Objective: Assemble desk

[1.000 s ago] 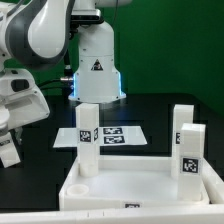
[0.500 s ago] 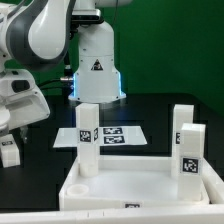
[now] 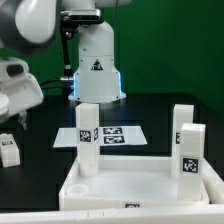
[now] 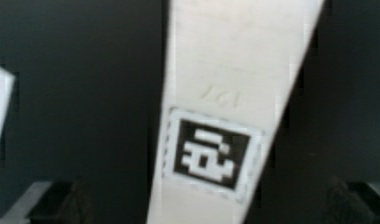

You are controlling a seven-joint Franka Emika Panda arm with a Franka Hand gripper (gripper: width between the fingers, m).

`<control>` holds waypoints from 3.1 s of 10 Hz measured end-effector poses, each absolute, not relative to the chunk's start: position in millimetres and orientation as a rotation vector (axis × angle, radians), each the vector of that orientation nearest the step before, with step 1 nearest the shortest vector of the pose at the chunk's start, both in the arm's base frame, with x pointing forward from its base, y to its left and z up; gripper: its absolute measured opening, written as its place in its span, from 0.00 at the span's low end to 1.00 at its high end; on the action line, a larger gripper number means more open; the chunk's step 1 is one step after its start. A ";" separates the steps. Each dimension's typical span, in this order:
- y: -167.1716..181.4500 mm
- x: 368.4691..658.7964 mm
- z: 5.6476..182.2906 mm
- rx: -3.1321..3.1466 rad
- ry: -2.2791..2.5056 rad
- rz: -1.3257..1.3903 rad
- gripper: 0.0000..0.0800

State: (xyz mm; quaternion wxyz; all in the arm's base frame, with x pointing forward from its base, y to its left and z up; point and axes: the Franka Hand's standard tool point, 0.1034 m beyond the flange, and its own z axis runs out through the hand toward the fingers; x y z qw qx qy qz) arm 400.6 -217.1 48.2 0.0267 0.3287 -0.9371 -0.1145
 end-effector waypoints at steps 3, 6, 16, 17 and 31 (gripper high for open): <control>-204.6 403.6 48.2 1.250 -2.812 -0.406 0.81; -201.9 411.8 53.8 1.683 -2.637 -0.421 0.81; -175.6 425.4 64.6 3.005 -1.175 -0.355 0.81; -175.1 424.1 64.6 3.030 -1.108 -0.333 0.81; -182.1 448.6 55.7 3.057 0.362 -0.506 0.81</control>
Offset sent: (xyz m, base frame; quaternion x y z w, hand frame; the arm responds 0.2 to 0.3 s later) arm 0.0000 0.0000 0.0000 0.0000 0.0000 -0.1938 0.9810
